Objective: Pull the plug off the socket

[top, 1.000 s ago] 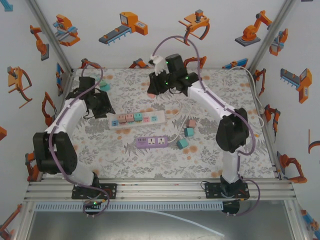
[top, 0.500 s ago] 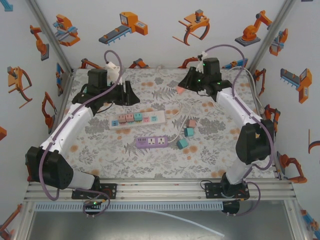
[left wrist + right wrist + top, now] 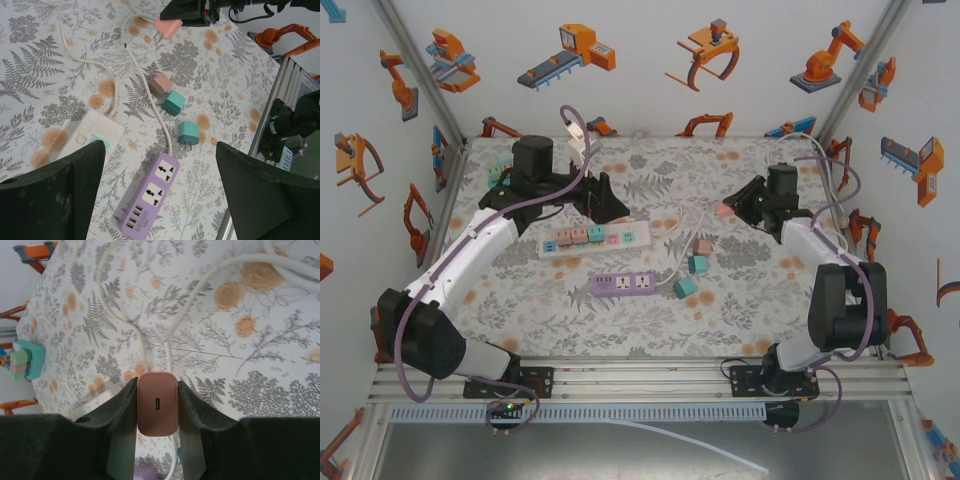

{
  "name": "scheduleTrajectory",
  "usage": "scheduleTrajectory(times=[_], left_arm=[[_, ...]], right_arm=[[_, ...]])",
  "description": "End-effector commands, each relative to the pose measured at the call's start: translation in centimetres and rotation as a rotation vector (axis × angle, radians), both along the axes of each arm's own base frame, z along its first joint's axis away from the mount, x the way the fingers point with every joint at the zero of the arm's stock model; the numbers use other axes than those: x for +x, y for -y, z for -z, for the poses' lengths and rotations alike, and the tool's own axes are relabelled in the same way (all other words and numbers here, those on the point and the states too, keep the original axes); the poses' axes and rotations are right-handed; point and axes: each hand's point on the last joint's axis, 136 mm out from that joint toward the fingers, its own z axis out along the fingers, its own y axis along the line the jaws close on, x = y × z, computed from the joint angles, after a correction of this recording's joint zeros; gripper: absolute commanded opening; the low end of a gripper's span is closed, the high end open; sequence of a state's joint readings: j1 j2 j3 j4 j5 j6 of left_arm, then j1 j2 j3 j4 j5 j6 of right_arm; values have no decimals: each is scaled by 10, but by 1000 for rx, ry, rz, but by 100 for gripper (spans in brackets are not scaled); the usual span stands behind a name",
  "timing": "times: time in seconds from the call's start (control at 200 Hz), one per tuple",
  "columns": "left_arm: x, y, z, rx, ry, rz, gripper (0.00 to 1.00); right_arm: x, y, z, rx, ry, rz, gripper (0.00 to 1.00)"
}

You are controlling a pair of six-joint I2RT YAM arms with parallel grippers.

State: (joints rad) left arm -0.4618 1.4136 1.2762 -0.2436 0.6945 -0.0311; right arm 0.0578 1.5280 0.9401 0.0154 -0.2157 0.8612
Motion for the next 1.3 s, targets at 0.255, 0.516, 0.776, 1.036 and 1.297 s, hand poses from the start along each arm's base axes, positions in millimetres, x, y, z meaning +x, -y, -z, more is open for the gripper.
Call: scheduleTrajectory(times=[0.255,0.516,0.776,1.036,1.297], left_arm=[[-1,4,-12,-9,80,33,100],[-1,3,-8,-7,70,13,97],[2,4,-5,-1,67,-8,97],[5,6,-2,3,57,-7,97],[6,5,1,11,52,-13,97]], right_arm=[[16,-20,35,104,69,-55,19],[15,-39,62,148,-1,-71,24],[-2,-46,88,131,-79,-65,38],[-16,-36,99,64,-133,-54,47],[-22,-29,94,13,-131,-47,49]])
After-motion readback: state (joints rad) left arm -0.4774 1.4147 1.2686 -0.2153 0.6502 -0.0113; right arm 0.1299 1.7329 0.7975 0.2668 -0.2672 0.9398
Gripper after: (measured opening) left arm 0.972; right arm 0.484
